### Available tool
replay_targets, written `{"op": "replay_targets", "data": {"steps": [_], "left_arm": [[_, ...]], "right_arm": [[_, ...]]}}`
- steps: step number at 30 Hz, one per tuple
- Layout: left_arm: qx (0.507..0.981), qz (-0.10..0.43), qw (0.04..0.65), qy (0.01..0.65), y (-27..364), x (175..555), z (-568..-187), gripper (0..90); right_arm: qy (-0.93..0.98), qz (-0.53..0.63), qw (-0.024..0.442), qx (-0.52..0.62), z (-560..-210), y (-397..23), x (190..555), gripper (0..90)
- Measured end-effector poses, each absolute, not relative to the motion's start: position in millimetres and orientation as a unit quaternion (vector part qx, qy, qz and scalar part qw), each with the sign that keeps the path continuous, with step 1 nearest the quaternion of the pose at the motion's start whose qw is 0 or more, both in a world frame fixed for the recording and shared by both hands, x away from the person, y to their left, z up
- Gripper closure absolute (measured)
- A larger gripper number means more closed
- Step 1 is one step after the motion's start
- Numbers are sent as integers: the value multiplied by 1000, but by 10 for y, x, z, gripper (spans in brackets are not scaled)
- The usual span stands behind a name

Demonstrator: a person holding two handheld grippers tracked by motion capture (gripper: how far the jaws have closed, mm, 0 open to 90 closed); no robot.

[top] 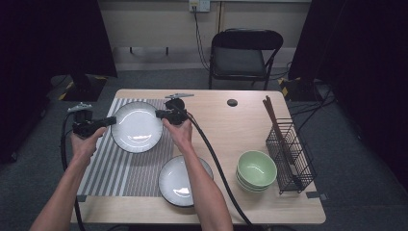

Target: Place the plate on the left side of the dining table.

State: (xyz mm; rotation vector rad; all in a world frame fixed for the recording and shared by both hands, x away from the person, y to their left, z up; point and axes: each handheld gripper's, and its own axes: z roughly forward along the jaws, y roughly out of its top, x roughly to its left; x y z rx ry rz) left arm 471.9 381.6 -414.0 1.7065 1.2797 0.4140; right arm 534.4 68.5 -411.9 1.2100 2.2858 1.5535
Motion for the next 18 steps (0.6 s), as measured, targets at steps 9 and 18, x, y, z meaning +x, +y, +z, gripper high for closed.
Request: {"op": "replay_targets", "data": {"steps": [9,18], "left_arm": [[706,160,439,532,3825,4759,-4288,872],[708,149,427,542,3788,4775,-4454,872]], "right_arm": [[762,499,48,409,-4389,751,5401,859],[764,490,34,419,-4545,727,5426,854]]}}
